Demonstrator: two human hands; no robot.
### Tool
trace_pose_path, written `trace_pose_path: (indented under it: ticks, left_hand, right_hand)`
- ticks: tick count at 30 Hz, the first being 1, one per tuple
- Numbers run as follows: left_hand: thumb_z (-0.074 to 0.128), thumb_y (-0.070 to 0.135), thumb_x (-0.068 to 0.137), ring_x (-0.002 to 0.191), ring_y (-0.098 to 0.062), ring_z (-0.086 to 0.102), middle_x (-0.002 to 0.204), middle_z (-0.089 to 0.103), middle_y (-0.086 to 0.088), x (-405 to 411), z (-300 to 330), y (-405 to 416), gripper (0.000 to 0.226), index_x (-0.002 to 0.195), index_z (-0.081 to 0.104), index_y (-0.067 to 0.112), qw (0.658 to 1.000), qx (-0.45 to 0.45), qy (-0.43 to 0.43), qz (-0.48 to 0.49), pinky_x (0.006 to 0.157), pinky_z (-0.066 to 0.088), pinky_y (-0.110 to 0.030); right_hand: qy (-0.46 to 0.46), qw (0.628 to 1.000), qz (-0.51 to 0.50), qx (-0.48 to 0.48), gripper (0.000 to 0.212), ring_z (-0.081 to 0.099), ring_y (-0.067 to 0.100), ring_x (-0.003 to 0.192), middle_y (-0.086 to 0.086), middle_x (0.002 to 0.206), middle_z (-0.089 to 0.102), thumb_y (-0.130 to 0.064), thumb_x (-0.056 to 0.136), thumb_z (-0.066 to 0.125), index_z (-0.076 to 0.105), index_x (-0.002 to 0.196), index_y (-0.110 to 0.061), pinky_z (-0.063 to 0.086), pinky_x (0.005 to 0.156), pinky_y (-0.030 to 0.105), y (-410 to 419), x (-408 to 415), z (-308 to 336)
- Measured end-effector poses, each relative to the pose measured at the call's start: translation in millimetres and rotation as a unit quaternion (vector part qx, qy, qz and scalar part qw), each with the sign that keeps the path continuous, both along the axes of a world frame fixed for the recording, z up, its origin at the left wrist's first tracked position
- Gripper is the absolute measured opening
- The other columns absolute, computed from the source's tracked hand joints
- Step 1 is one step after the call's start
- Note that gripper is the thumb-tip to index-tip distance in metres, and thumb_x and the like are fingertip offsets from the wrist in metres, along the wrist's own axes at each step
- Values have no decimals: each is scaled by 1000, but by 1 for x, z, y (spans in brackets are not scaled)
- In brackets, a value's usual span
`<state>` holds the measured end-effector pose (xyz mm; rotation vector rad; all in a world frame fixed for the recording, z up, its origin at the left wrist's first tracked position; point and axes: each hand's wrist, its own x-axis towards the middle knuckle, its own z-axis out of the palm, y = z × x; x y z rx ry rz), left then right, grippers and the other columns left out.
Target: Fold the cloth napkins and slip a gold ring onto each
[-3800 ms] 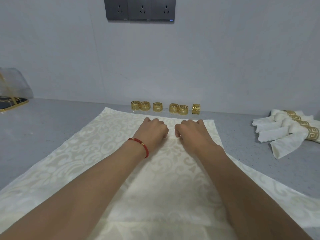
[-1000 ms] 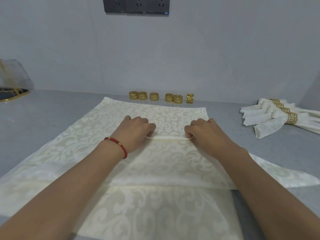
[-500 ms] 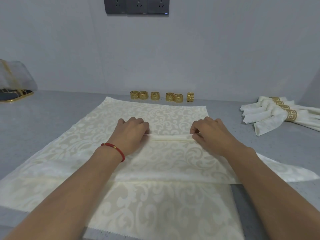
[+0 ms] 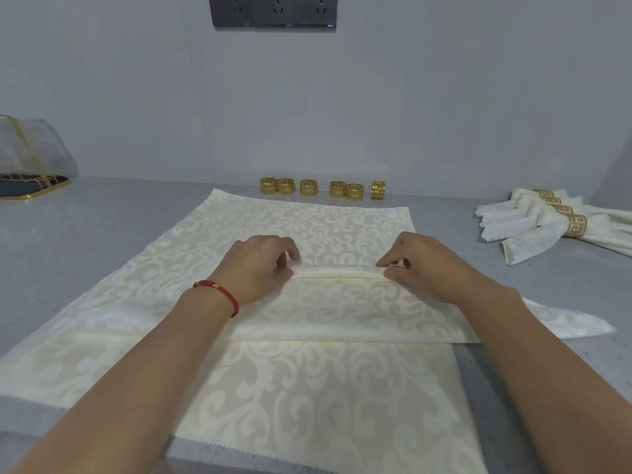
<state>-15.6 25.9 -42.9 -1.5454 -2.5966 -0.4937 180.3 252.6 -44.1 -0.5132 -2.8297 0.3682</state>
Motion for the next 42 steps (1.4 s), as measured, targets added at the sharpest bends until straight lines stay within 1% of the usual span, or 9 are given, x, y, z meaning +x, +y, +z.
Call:
trace_pose_path:
  ticks: [6,12,16,20,24,31,36,39,42]
  left_hand:
    - [62,22,89,88,-13,54,92,54,12,3,6,0,7,85,61,27,999,-28,31,-9,78,44,-33]
    - [54,-1,84,99,-14,52,101,54,13,11,13,-9,33,101,59,28,979,-119,144,-76,84,38,-30]
    - [61,7,93,96,-10,62,100,66,12,8,6,-22,23,101,74,24,998,-15,2,-63,78,43,-19]
    - [65,5,90,91,-12,65,99,69,3,11,-6,-24,22,103,77,19,990,92,-109,14,79,49,-17]
    - [60,12,95,99,-18,60,97,62,6,12,-3,-23,15,102,72,19,999,12,-28,9,79,41,-26]
    - [49,0,87,97,-18,55,102,58,7,31,6,-37,31,105,58,24,974,-58,206,-79,78,34,-31]
    - [57,11,88,89,-8,58,97,63,15,25,7,-49,26,102,72,26,999,-10,-24,-45,78,46,-22]
    - [69,16,84,78,-4,59,84,67,13,24,1,-51,27,106,71,32,992,66,-107,-1,76,50,-25]
    - [69,12,86,84,-5,57,94,64,11,29,1,-48,25,108,73,23,992,49,-118,10,81,49,-23]
  right_hand:
    - [-13,1000,-5,18,11,59,16,88,-13,91,63,-19,91,65,60,91,-29,52,77,38,-2,-3,3]
    - [-114,964,49,237,25,49,20,88,-7,93,45,-2,86,50,42,90,-25,25,58,28,-30,2,9]
    - [-100,987,26,126,20,57,16,97,-10,109,60,-10,97,49,61,103,-25,47,79,35,-24,17,8]
    - [18,999,6,43,22,63,16,100,-10,108,69,-12,99,60,72,110,-26,51,87,32,-9,22,-9]
    - [19,996,8,89,17,57,15,104,-8,107,66,-14,100,60,72,110,-23,43,86,28,-17,22,-11]
    - [-33,962,68,262,25,49,24,67,1,83,53,-2,76,72,57,89,-18,28,58,34,-43,36,-5]
    - [-49,976,33,208,19,53,16,88,-7,106,58,-18,103,45,59,113,-27,44,75,33,-41,40,-1]
    - [11,996,-1,91,27,61,17,105,-7,114,65,-18,102,56,70,122,-29,50,89,38,-33,44,-10]
    - [16,996,9,92,20,64,20,104,-7,107,72,-14,98,62,77,108,-23,54,84,42,-32,41,-16]
